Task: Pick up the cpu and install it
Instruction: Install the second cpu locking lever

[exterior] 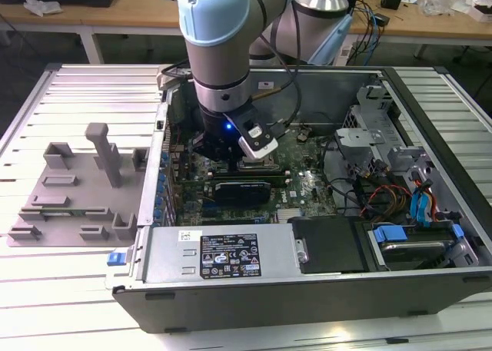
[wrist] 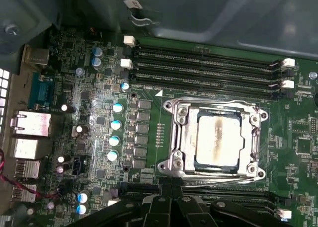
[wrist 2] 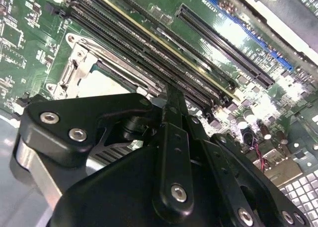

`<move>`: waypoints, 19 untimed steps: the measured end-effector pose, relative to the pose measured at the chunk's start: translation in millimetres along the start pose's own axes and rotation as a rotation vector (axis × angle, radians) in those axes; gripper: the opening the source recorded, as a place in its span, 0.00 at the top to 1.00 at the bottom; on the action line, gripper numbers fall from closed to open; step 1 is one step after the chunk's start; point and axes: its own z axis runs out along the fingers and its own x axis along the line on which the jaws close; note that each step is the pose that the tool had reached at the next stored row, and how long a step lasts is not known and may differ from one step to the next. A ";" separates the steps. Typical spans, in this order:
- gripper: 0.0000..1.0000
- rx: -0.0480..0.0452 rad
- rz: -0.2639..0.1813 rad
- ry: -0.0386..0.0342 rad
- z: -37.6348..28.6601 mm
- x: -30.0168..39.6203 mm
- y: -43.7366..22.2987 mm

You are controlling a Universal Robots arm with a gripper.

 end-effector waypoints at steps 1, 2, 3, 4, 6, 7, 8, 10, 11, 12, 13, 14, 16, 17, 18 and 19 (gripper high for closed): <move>0.89 -0.0016 0.000 -0.0012 0.4 0.5 0.0; 0.89 -0.0048 0.000 -0.0031 1.5 0.9 -0.1; 0.89 -0.0094 0.002 -0.0049 2.7 1.2 -0.2; 0.89 -0.0168 0.004 -0.0067 3.4 1.3 -0.3; 0.89 -0.0374 0.007 -0.0105 5.7 1.9 -0.4; 0.89 -0.0415 0.008 -0.0117 6.6 2.5 -0.4; 0.89 -0.0439 0.008 -0.0125 7.1 2.9 -0.5; 0.89 -0.0501 0.009 -0.0143 8.3 4.3 -0.5; 0.89 -0.0524 0.010 -0.0149 8.7 4.7 -0.6; 0.89 -0.0546 0.010 -0.0157 9.1 5.0 -0.6; 0.89 -0.0574 0.010 -0.0168 9.8 5.6 -0.5; 0.89 -0.0594 0.011 -0.0175 10.2 5.9 -0.5; 0.89 -0.0658 0.012 -0.0209 12.2 7.1 -0.5; 0.89 -0.0689 0.012 -0.0216 13.0 8.1 -0.6; 0.89 -0.0707 0.012 -0.0224 13.4 8.5 -0.7; 0.89 -0.0708 0.012 -0.0224 13.5 8.5 -0.7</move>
